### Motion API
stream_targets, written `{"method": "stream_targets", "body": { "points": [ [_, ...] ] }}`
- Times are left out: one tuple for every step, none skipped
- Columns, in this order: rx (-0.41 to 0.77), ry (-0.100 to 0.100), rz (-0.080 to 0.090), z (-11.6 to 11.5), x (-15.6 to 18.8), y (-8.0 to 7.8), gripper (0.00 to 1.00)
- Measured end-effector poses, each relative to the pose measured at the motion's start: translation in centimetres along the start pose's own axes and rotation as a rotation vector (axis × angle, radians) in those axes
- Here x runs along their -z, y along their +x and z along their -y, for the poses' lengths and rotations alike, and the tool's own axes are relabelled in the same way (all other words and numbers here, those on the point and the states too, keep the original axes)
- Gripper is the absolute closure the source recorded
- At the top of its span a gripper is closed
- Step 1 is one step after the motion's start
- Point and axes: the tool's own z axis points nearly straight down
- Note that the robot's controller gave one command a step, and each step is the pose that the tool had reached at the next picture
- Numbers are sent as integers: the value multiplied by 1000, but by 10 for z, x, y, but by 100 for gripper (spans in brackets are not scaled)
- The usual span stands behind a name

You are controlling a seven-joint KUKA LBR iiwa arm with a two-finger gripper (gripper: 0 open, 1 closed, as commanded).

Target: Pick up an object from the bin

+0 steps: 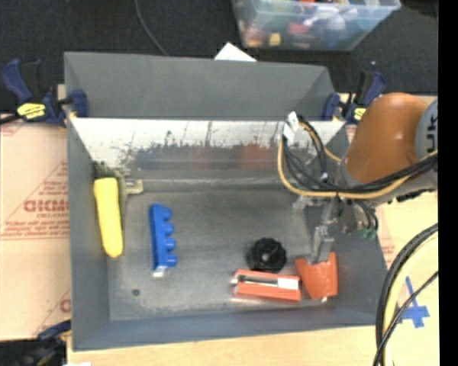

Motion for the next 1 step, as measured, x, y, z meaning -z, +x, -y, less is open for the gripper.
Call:
{"method": "stream_targets", "body": {
  "points": [
    [4,1,8,0,4,-2,0]
  ]
}}
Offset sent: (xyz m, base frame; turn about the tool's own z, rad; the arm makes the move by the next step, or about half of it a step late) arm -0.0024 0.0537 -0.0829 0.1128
